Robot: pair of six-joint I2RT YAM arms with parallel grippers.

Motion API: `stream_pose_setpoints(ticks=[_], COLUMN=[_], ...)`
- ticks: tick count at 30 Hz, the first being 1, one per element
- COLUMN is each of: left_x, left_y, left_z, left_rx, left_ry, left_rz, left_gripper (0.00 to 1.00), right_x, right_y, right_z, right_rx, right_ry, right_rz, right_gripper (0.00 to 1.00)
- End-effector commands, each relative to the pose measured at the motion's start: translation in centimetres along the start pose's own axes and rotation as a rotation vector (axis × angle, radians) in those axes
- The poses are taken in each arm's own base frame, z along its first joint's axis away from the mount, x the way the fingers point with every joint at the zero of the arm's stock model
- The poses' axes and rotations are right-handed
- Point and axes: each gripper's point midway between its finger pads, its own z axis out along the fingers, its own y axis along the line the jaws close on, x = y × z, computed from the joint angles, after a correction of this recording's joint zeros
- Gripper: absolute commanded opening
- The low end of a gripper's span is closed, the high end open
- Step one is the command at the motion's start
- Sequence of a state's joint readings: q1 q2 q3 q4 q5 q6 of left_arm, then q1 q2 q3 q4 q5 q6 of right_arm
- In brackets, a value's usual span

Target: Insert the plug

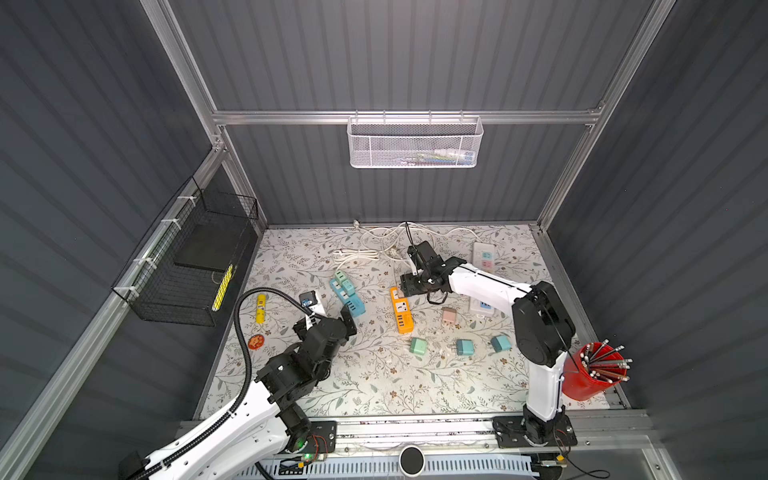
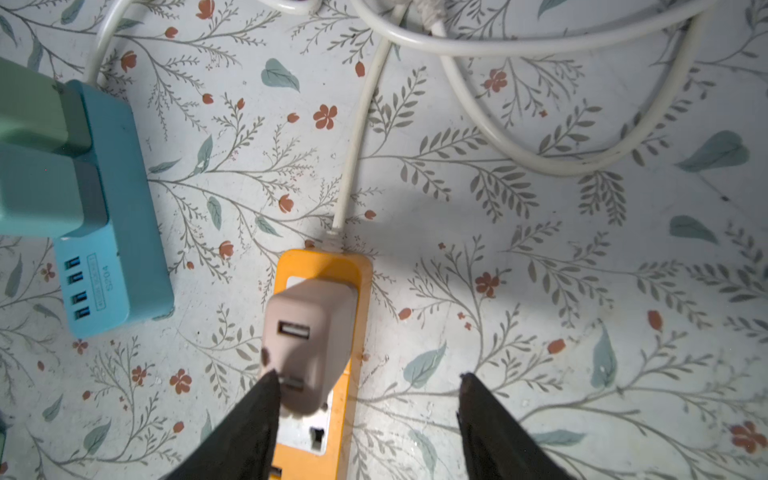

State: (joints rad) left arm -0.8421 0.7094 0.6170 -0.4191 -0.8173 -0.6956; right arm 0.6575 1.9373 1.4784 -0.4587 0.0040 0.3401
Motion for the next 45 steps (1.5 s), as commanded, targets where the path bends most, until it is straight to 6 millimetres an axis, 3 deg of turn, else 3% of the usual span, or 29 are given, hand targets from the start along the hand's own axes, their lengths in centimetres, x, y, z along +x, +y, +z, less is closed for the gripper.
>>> stream_pose_setpoints(ticks=[1,4,7,9,13,19,22,25,31,36,40,45], left_x=[-1.6,-1.3,0.9,3.1,8.2,11.9,13.2,13.2,10.8,11.8,11.7,13.2], left_y=[3.2,4.1,4.6,4.4,2.3,1.3,2.2,4.0,4.9,5.5,7.2,7.8], left_z=[-1.3,-1.9,-1.8,-1.4,0.2,1.3,1.8,3.1,5.8,8.0,9.2,9.5], left_rx=[-0.154,-0.178,-0.211,-0.231,-0.21,-0.214,-0.238,-0.248,-0.21,-0.177,-0.202,-0.219], left_ry=[-0.048,-0.018,0.082,0.172,0.395,0.592,0.681,0.73,0.684,0.744,0.752,0.808], left_rz=[-0.081,-0.117,-0.158,-0.147,-0.045,0.212,0.234,0.121,0.034,-0.091,-0.146,-0.158], left_gripper=[0.9,0.89,0.94,0.94,0.96,1.0,1.0,1.0,1.0,1.0,1.0,0.98], right_x=[-1.7,-2.6,-1.7,-0.2,3.2,8.4,10.1,10.5,9.4,8.8,9.0,9.6], right_y=[1.0,1.9,1.5,0.9,-0.3,-1.4,-1.7,-1.7,-1.3,-0.6,-0.3,-0.3], right_z=[-6.0,-9.7,-11.4,-11.8,-12.5,-12.1,-11.6,-11.5,-11.6,-11.4,-11.3,-11.0], right_rx=[-0.056,-0.109,-0.116,-0.109,-0.106,-0.093,-0.086,-0.087,-0.088,-0.091,-0.079,-0.078], right_ry=[-0.075,-0.148,-0.177,-0.174,-0.15,-0.081,-0.062,-0.059,-0.075,-0.076,-0.088,-0.077], right_rz=[-0.04,-0.032,-0.003,0.016,0.061,0.096,0.12,0.133,0.119,0.095,0.091,0.098], right_gripper=[0.73,0.75,0.77,0.78,0.8,0.81,0.82,0.83,0.87,0.89,0.9,0.9])
